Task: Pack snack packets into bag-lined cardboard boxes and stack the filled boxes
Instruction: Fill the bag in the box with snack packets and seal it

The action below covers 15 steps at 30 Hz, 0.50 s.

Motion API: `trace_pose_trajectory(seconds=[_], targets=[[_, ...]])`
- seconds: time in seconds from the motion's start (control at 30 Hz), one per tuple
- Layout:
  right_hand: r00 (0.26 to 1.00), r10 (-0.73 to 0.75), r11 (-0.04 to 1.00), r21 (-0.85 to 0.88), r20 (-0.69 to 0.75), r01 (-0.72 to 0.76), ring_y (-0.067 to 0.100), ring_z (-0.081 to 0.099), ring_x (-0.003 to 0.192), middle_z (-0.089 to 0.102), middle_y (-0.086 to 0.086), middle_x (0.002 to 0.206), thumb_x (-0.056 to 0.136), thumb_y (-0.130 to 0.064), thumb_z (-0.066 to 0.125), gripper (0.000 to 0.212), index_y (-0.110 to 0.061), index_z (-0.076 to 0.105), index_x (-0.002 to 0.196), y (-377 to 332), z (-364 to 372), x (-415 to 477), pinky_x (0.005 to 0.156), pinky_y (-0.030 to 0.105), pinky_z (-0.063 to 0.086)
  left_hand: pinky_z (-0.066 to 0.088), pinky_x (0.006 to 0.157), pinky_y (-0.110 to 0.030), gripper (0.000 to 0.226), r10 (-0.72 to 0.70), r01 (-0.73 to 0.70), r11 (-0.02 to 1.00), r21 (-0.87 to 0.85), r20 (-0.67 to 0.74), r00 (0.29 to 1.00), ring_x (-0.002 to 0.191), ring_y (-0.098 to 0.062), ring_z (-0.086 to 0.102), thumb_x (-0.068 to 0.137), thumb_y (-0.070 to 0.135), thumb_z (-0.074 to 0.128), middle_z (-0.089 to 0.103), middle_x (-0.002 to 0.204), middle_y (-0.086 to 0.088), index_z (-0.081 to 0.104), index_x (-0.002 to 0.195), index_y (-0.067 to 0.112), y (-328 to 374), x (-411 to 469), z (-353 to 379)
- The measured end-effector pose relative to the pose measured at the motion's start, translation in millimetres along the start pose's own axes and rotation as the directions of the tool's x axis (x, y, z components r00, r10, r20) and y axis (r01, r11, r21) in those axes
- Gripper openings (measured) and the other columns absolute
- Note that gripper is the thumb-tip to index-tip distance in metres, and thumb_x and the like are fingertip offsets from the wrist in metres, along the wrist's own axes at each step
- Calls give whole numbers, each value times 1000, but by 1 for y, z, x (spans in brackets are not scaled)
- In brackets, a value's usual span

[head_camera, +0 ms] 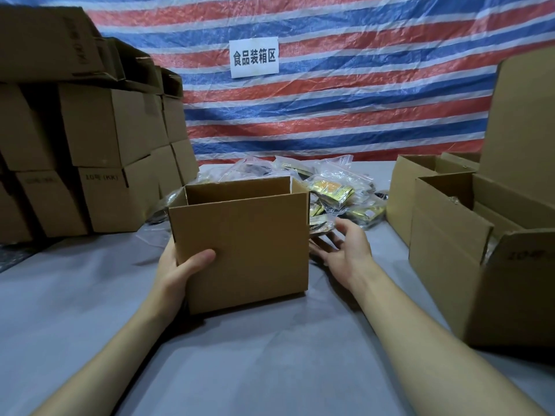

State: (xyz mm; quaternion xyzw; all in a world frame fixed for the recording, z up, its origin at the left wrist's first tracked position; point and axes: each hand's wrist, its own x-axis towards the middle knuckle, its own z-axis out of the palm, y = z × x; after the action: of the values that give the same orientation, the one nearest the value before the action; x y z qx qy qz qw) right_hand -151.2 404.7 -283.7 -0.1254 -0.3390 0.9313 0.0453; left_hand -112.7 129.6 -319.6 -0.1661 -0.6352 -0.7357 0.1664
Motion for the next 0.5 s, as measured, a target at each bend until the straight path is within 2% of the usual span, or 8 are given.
trace_pose_trajectory(seconds=[0.07,0.13,0.17,0.2,0.27,0.33,0.4,0.5], targets=[[999,40,995,88,16,-42,46,64,94,60,18,102,95,3,45,12,-1,57,96,-1,-4,1,53,49,58,60,74,-26,59,1,-1,1000,-2,0,1000,102,-19,73,71,28,77,75,116,-1,61,127,20,0,0,0],[998,56,989,133,15,-57,48,61,96,56,20,112,92,15,32,33,4,51,116,0,-7,5,54,51,57,60,74,-25,68,-1,1,1000,-8,-7,1000,102,-19,73,66,37,79,75,117,-2,60,129,18,1,0,0],[999,54,992,110,7,-54,46,61,96,54,21,116,90,20,28,43,5,47,125,1,-8,7,54,47,58,60,74,-25,71,-1,1,1000,-10,-11,1000,102,-19,73,64,39,78,75,117,-2,59,129,17,2,0,0],[999,46,998,54,-5,-45,42,61,94,54,23,118,89,23,28,46,7,47,128,2,-8,8,51,42,59,60,74,-25,72,0,0,1000,-12,-13,1000,102,-19,73,64,40,78,75,117,-2,59,129,17,2,0,1],[999,22,994,-107,-26,-25,36,65,91,58,28,116,89,24,36,36,11,56,116,5,-7,8,51,31,60,60,74,-25,72,2,-3,1000,-17,-14,1000,101,-18,73,63,41,78,75,116,-1,60,128,18,2,0,1],[999,-24,960,-281,-48,9,34,69,86,67,28,104,86,23,48,27,11,66,103,9,-8,10,66,31,60,60,74,-25,71,0,0,1000,-25,-16,1000,101,-18,73,62,41,78,75,115,-1,60,127,18,2,1,1],[992,-113,867,-494,-61,69,34,69,85,72,27,97,82,20,55,26,8,71,97,14,-11,14,77,38,56,60,74,-26,70,-4,4,999,-32,-11,1000,101,-18,73,63,41,78,75,116,-1,60,127,19,2,0,1],[967,-251,675,-724,-47,140,32,68,81,74,19,84,85,11,54,28,-9,74,83,19,-12,17,68,35,50,60,73,-27,57,-3,2,999,-44,-15,1000,99,-18,74,69,34,76,75,114,-1,63,123,23,2,0,0]])
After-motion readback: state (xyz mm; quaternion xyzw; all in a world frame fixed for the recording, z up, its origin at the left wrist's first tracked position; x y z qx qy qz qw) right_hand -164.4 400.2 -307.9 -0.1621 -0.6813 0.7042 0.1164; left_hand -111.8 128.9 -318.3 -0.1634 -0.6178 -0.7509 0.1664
